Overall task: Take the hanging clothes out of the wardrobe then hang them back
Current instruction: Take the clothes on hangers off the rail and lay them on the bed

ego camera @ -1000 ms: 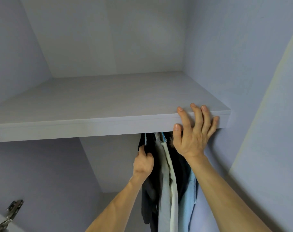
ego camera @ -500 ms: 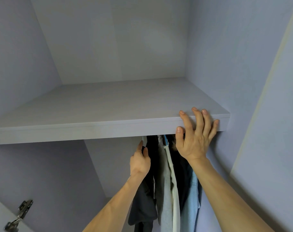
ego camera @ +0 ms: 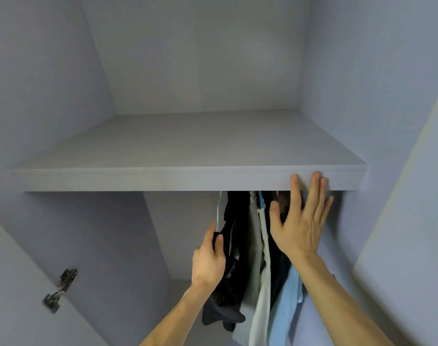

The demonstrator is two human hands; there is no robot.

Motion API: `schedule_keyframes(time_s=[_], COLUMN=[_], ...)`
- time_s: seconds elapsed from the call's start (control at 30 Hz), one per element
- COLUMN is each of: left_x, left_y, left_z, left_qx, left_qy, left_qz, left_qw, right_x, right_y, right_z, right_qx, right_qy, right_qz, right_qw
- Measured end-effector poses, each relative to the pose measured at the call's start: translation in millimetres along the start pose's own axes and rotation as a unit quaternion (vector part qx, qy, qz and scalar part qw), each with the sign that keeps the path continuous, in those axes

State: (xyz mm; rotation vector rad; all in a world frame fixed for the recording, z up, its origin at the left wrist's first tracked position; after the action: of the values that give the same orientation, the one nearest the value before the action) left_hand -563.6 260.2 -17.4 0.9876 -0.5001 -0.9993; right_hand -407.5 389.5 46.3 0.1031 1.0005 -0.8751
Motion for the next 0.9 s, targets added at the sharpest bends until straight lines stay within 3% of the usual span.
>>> schedule_keyframes(time_s=[0.1, 0.17, 0.27, 0.37, 0.47, 0.7, 0.9], left_x=[46, 84, 154, 237, 326, 530, 662], left_y=[-33, -60, -95, -117, -129, -131, -97], left_z=[18, 32, 51, 63, 72, 31, -35], left_qx=[-0.028, -0.04, -0.068, -0.118, -0.123, -0.146, -0.078], left_qy=[0.002, 0.005, 0.007, 0.011, 0.065, 0.187, 0.312], left_qz=[0.028, 0.06, 0.113, 0.175, 0.256, 0.45, 0.554], left_qw=[0.999, 0.997, 0.991, 0.977, 0.957, 0.861, 0.768], right_x=[63, 103, 148, 191, 242, 395, 498], right_y=[-18, -42, -93, -154, -212, -311, -343], right_z=[-25, -43, -64, -72, -68, 5, 115], right_qx=[-0.097, -0.18, -0.247, -0.256, -0.274, -0.316, -0.358], right_qy=[-0.122, -0.246, -0.413, -0.536, -0.63, -0.708, -0.664], right_qz=[-0.025, -0.038, -0.017, 0.104, 0.195, 0.362, 0.547], right_qw=[0.987, 0.952, 0.877, 0.798, 0.7, 0.517, 0.363])
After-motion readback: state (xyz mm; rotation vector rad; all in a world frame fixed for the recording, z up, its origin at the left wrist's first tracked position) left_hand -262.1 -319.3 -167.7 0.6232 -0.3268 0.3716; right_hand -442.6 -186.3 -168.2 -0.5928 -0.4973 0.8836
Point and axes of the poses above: each hand's wrist, its own x-axis away from the middle knuckle, its own z-axis out of the back of the hand, y = z × x, the point moved 1 cm from there along -x, towards the middle knuckle, and after that the axes turned 14 degrees about -y, right-handed, at the moved point
